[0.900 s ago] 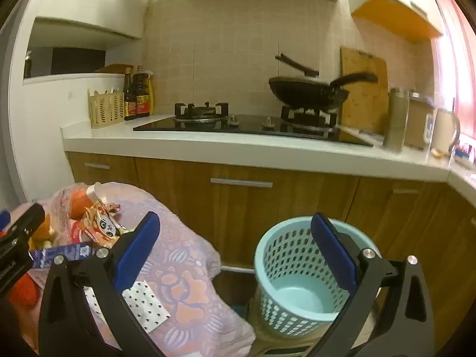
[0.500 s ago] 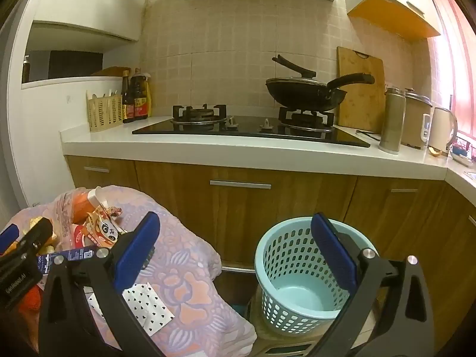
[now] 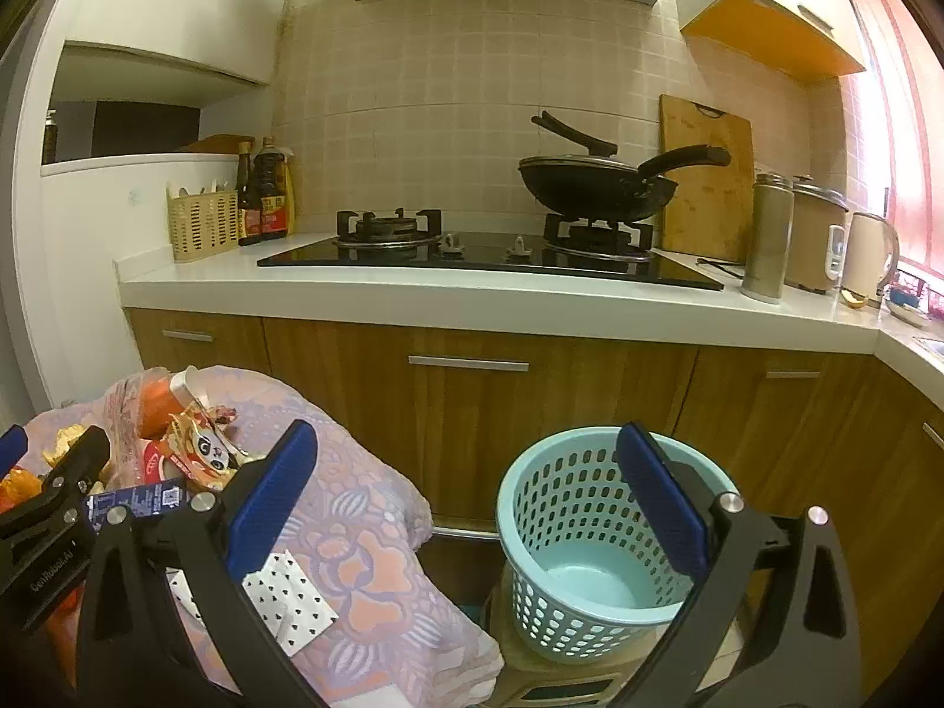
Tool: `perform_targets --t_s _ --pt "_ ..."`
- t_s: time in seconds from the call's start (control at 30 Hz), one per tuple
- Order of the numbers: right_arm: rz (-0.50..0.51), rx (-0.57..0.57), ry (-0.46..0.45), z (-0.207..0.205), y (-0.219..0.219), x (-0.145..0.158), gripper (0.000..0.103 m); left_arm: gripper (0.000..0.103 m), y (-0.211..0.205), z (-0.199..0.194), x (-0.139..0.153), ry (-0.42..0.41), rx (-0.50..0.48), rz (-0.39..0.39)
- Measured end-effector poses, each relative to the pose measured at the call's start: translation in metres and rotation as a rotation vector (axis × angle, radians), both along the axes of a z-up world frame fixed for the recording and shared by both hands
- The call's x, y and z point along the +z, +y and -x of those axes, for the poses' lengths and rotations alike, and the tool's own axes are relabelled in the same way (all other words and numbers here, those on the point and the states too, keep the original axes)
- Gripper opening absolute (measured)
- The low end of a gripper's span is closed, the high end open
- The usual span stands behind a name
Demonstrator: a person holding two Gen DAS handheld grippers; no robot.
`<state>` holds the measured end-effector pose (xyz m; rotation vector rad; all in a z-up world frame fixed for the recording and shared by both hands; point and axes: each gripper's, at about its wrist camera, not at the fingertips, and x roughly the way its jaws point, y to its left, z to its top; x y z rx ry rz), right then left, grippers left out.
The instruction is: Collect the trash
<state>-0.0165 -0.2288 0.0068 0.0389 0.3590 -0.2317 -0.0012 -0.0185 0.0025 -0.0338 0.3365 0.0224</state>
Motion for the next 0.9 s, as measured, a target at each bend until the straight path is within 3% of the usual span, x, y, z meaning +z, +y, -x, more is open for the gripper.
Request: perform_targets --t_s 0.9 --pt "0.032 -0.018 -0.019 0.01 0.002 0.0 0.097 0.095 -0.01 0.004 -0.01 -0.01 -0.018 -0.042"
